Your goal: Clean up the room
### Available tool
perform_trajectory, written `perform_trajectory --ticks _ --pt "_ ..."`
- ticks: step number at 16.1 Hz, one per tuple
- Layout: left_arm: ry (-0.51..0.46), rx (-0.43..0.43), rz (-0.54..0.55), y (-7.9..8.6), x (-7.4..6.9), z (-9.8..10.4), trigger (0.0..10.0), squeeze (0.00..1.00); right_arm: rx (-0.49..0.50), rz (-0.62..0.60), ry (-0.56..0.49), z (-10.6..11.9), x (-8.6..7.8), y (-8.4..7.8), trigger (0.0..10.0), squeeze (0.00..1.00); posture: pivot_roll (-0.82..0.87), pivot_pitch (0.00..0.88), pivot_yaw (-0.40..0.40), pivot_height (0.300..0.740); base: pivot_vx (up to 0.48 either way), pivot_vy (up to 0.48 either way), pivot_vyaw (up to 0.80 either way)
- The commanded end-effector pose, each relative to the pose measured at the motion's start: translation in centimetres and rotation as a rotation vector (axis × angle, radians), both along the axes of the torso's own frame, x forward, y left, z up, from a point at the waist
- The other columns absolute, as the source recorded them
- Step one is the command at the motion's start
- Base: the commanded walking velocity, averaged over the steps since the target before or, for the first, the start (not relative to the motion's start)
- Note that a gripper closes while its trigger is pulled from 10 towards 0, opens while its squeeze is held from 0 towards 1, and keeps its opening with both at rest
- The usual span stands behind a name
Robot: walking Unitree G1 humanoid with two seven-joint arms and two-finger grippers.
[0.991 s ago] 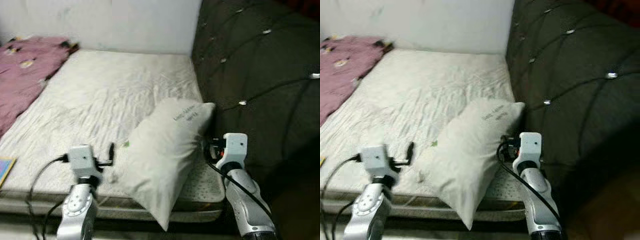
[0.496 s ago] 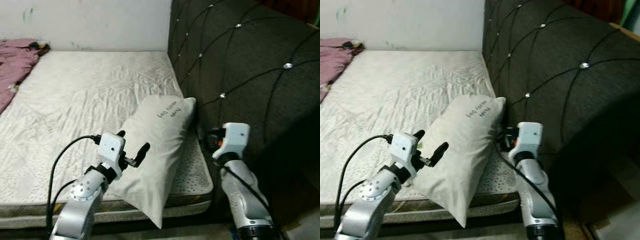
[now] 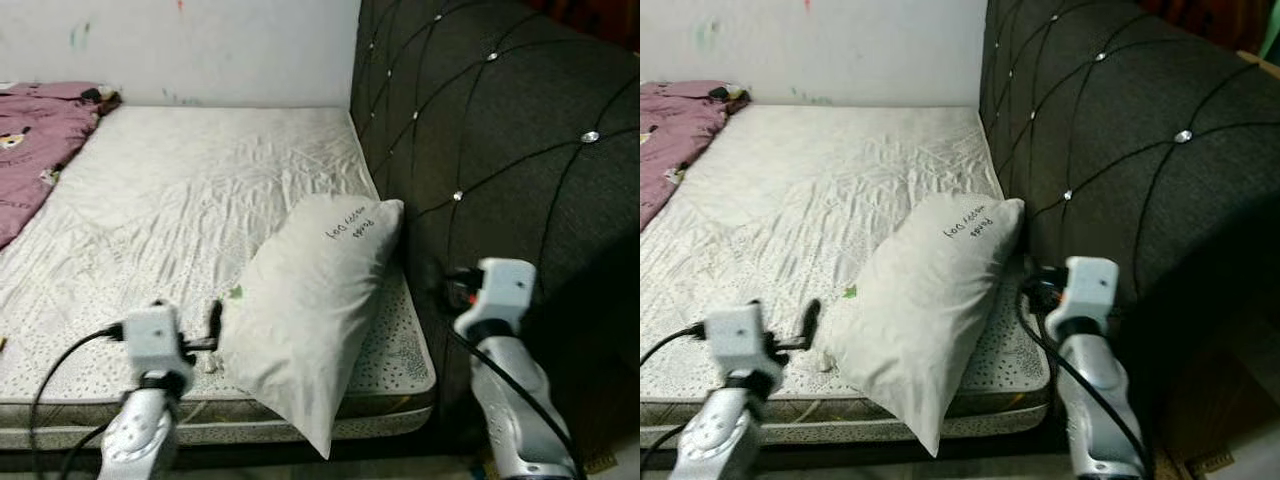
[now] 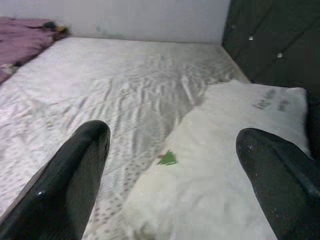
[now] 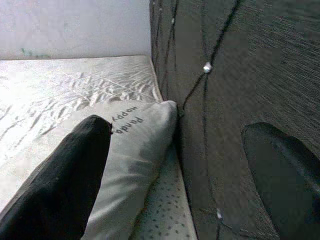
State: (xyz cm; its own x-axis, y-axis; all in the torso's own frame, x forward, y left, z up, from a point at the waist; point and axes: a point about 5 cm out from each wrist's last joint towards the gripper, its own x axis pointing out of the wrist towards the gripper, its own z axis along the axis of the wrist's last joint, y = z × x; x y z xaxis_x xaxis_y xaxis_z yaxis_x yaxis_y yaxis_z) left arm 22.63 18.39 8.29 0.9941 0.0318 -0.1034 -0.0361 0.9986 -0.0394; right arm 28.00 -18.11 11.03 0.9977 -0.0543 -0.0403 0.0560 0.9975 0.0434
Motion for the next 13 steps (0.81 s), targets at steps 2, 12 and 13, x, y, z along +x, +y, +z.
perform_trajectory --ticks 2,12,13 --pt "-0.005 0.017 -0.009 0.6 -0.1 0.2 10.0 0.0 0.003 -0.025 -0.013 0.0 -0.1 -0.2 10.0 0.0 0.05 0.0 0.001 0.74 0.0 0.0 0.0" --pt "-0.009 -0.045 -0.023 0.1 0.8 0.5 10.0 0.0 0.021 0.01 0.0 -0.2 1.1 0.9 10.0 0.0 0.06 0.0 -0.013 0.74 0.0 0.058 -0.32" --pt "-0.011 -0.047 -0.031 0.0 0.9 0.5 10.0 0.0 0.02 0.014 0.0 -0.1 1.2 0.9 10.0 0.0 0.06 0.0 -0.018 0.74 0.0 0.435 0.0"
